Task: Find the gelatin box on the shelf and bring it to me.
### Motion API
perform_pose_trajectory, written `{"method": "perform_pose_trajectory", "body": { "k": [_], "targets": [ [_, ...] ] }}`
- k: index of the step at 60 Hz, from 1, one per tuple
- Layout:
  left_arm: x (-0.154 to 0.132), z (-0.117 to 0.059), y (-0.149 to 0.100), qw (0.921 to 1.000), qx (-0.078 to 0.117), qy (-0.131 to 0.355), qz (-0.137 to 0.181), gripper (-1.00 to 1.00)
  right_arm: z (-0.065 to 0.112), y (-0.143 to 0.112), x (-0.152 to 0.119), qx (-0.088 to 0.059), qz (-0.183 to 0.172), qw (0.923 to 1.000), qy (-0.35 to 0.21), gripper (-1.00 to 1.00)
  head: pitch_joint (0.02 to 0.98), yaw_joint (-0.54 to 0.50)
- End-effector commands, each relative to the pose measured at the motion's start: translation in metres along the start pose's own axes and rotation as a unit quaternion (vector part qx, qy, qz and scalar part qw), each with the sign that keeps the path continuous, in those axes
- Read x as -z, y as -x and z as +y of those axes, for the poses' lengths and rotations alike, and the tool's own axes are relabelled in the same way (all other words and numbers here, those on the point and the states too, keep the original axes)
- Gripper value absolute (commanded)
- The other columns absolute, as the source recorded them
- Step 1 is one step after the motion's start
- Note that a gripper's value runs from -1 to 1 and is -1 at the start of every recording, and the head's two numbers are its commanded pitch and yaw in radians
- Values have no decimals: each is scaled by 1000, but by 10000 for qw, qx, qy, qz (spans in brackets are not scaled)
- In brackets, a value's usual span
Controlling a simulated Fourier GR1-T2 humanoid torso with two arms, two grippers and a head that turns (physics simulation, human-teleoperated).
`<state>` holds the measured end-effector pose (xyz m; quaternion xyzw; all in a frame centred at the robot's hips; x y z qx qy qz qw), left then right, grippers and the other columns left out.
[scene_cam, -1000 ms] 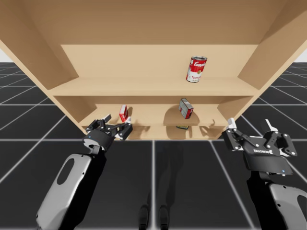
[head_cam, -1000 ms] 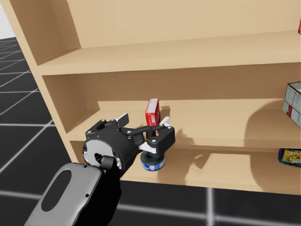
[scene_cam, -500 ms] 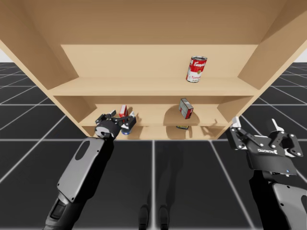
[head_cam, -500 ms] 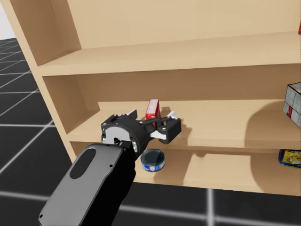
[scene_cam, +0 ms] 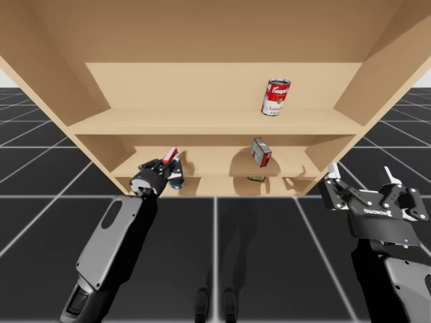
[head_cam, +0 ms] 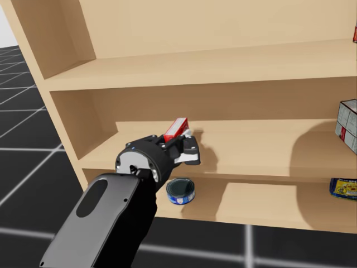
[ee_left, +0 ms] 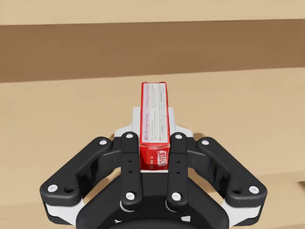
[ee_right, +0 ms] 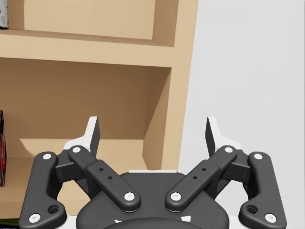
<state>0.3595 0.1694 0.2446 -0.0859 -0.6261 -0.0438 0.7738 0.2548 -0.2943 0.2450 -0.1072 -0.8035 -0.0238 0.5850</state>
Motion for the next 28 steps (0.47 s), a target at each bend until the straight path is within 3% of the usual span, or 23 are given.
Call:
{"method": "perform_pose_trajectory", "body": {
  "k": [1,8,15,18,28],
  "targets": [
    [-17,-9,-17,9986,95,439,-267,988,0,0,0,1,-4,10000,5,-1000,562,254],
    [-37,-11,-23,9974,269,520,-417,1000,0,0,0,6,0,10000,6,-1000,558,252],
    [-55,-11,-25,9965,500,543,-398,1000,0,0,0,5,-2,10000,6,-1000,556,249],
    [-63,-11,-26,9964,510,567,-375,1000,0,0,0,2,-1,10000,7,-1000,556,248],
    [-90,-1,-26,9937,972,403,-384,1000,0,0,0,-3,1,10000,8,-1000,556,246]
  ]
}}
